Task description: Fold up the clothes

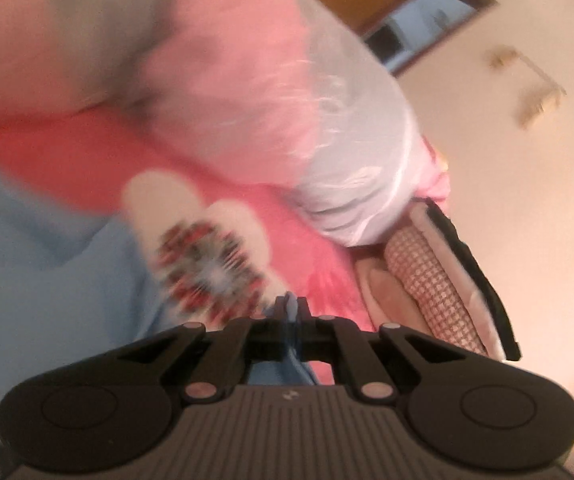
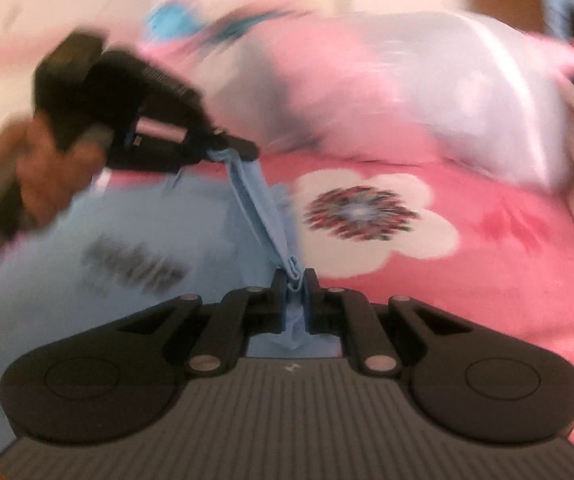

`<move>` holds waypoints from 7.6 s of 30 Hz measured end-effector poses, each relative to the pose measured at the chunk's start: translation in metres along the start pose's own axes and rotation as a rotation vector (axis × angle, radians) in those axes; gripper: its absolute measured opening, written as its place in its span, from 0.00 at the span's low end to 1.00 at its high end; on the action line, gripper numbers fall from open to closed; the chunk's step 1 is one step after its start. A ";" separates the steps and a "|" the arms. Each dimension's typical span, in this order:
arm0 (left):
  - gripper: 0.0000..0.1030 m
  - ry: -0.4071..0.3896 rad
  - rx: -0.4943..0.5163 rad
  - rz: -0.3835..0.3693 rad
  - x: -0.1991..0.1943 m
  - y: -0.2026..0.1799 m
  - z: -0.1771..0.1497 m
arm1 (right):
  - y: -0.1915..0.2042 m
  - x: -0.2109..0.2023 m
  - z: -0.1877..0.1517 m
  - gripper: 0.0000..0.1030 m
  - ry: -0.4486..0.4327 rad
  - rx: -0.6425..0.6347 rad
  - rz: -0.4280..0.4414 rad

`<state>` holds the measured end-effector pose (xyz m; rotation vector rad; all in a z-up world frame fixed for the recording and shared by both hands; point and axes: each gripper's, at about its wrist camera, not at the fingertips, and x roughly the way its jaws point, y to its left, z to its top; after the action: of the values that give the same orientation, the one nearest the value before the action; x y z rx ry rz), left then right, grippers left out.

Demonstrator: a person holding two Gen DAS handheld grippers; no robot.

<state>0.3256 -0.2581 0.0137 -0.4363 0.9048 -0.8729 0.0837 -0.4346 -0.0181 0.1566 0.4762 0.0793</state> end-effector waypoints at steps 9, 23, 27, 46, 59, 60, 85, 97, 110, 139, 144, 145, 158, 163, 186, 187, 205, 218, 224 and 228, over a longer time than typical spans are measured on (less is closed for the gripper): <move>0.03 0.067 0.248 0.009 0.121 -0.066 0.011 | -0.081 -0.009 -0.022 0.06 -0.120 0.334 -0.094; 0.03 0.139 0.380 0.083 0.227 -0.067 -0.011 | -0.161 0.014 -0.065 0.06 -0.115 0.728 -0.075; 0.16 0.152 0.385 0.104 0.240 -0.064 -0.014 | -0.160 0.013 -0.067 0.06 -0.116 0.738 -0.074; 0.65 -0.044 0.109 0.156 0.068 -0.023 0.042 | -0.170 0.002 -0.080 0.08 -0.183 0.839 -0.028; 0.65 -0.147 -0.084 0.195 -0.028 0.105 -0.035 | -0.128 -0.027 -0.041 0.25 -0.271 0.621 -0.287; 0.65 -0.155 -0.069 0.197 -0.026 0.107 -0.040 | -0.117 -0.018 -0.025 0.25 -0.239 0.551 -0.260; 0.62 -0.266 0.016 0.214 -0.014 0.142 -0.066 | 0.007 0.232 0.069 0.02 0.319 -0.470 -0.060; 0.61 -0.290 -0.004 0.206 -0.017 0.144 -0.067 | -0.015 0.238 0.110 0.13 0.196 -0.184 0.028; 0.60 -0.320 -0.023 0.207 -0.020 0.147 -0.066 | 0.025 0.317 0.122 0.28 0.516 -0.058 0.192; 0.61 -0.366 -0.051 0.230 -0.026 0.151 -0.068 | 0.034 0.292 0.113 0.20 0.186 -0.174 -0.174; 0.61 -0.412 -0.087 0.238 -0.034 0.155 -0.067 | 0.041 0.268 0.132 0.20 0.190 -0.142 0.060; 0.61 -0.421 -0.093 0.240 -0.036 0.155 -0.067 | 0.048 0.266 0.132 0.19 0.207 -0.153 0.112; 0.63 -0.438 -0.107 0.244 -0.038 0.158 -0.067 | 0.057 0.325 0.119 0.14 0.322 -0.016 0.141; 0.63 -0.433 -0.097 0.243 -0.037 0.156 -0.067 | -0.008 0.242 0.141 0.15 0.200 0.130 0.041; 0.65 -0.408 -0.088 0.268 -0.032 0.153 -0.068 | -0.183 0.125 0.050 0.02 0.231 0.437 -0.259; 0.65 -0.408 -0.088 0.267 -0.032 0.154 -0.068 | -0.186 0.128 0.050 0.02 0.219 0.443 -0.269; 0.65 -0.403 -0.053 0.291 -0.032 0.145 -0.068 | -0.166 0.013 -0.009 0.24 0.097 0.736 -0.113; 0.67 0.019 0.641 0.212 0.053 -0.017 -0.126 | -0.167 0.021 -0.026 0.22 0.070 0.560 0.008; 0.67 0.054 0.661 0.220 0.071 -0.024 -0.145 | -0.172 0.022 -0.032 0.04 0.039 0.521 0.082; 0.68 0.044 0.651 0.216 0.070 -0.024 -0.148 | -0.174 0.021 -0.034 0.06 0.022 0.536 0.113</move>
<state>0.2147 -0.3253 -0.0891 0.2402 0.6443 -0.9225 0.0934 -0.5997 -0.0862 0.7091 0.5025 0.0629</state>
